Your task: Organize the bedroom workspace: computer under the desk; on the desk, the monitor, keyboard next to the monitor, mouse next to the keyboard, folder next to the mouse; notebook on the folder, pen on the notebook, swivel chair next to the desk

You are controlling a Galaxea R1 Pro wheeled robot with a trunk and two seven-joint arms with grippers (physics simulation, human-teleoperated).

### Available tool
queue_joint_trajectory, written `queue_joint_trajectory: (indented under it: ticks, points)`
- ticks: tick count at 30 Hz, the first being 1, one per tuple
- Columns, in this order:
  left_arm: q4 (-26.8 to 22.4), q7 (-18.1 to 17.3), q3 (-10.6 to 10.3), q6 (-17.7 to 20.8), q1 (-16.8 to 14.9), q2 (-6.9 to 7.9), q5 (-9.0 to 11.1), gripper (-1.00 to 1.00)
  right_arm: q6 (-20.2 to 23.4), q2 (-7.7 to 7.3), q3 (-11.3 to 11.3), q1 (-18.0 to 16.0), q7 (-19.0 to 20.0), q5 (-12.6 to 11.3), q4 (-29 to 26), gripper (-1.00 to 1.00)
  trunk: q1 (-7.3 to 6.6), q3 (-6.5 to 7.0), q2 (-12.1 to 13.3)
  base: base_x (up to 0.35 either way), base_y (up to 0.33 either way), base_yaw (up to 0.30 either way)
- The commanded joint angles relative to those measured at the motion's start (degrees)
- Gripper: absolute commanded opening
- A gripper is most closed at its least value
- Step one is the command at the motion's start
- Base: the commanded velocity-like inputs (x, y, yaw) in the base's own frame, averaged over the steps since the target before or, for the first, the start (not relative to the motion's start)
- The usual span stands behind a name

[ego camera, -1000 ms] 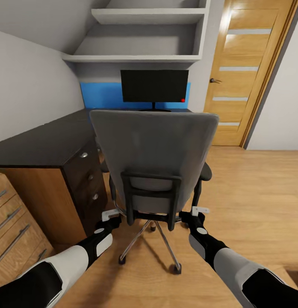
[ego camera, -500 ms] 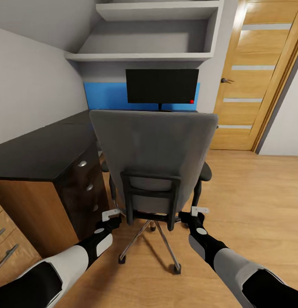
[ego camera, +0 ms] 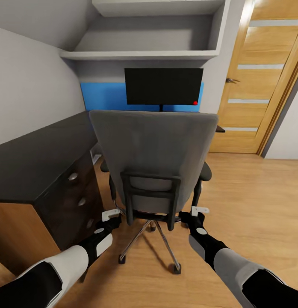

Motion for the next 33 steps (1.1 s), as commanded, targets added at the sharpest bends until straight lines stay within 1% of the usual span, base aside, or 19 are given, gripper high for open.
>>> queue_joint_trajectory:
  ticks: [1,20,26,33]
  points:
    - [0.0,0.1,-0.8,-0.1,0.0,-0.02,0.5,1.0,-0.1,0.02,0.7,-0.1,-0.1,0.1,-0.1,1.0,0.02,-0.04,0.0,0.321,0.0,0.0]
    - [0.0,0.1,-0.8,-0.1,0.0,-0.02,0.5,1.0,-0.2,-0.03,0.7,-0.1,-0.1,0.1,-0.2,1.0,0.02,-0.04,0.0,0.321,0.0,0.0]
    - [0.0,0.1,-0.8,-0.2,0.0,-0.02,0.5,1.0,-0.5,0.0,0.7,-0.1,-0.2,0.1,-0.1,1.0,0.02,-0.04,0.0,0.321,0.0,0.123]
    - [0.0,0.1,-0.8,-0.2,0.0,-0.04,0.5,1.0,-0.8,-0.05,0.7,-0.1,-0.1,0.1,-0.1,1.0,0.02,-0.04,0.0,0.321,0.0,0.021]
